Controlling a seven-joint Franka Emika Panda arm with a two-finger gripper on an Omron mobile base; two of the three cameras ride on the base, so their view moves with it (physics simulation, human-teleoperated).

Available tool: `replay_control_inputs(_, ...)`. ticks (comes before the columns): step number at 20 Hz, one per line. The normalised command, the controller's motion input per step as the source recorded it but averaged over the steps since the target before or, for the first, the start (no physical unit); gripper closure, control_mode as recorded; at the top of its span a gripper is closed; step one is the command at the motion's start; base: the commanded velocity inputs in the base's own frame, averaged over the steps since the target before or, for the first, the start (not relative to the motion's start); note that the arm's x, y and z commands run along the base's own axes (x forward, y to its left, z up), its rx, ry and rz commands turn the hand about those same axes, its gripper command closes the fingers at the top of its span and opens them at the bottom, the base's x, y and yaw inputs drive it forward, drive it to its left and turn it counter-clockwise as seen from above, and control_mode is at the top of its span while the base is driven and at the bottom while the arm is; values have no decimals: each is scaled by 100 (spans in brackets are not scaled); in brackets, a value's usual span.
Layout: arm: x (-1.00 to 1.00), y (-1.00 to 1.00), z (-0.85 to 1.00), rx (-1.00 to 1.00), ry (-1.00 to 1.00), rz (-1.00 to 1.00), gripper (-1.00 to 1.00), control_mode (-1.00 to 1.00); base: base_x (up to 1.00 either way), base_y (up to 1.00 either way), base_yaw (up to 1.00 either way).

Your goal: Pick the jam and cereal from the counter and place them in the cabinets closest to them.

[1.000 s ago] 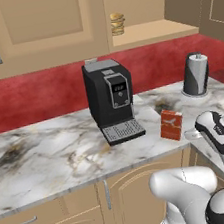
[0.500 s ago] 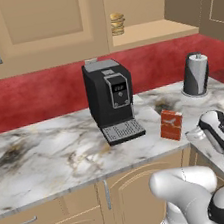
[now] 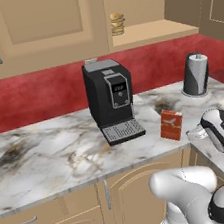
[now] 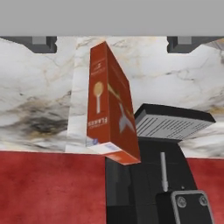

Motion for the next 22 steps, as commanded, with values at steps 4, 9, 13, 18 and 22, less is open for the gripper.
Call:
replay_control_inputs(4, 1, 0, 11, 3, -5, 1, -100, -100, 0, 0, 0)
replay_control_inputs(9, 7, 0, 8, 4, -4, 4, -100, -100, 0, 0, 0)
replay_control_inputs(13, 7, 0, 0, 3, 0, 7, -100, -100, 0, 0, 0)
replay_control_inputs(18, 6, 0, 0, 1, 0, 5, -100, -100, 0, 0, 0)
replay_control_inputs(22, 0, 0, 0, 0, 0, 0, -100, -100, 0, 0, 0)
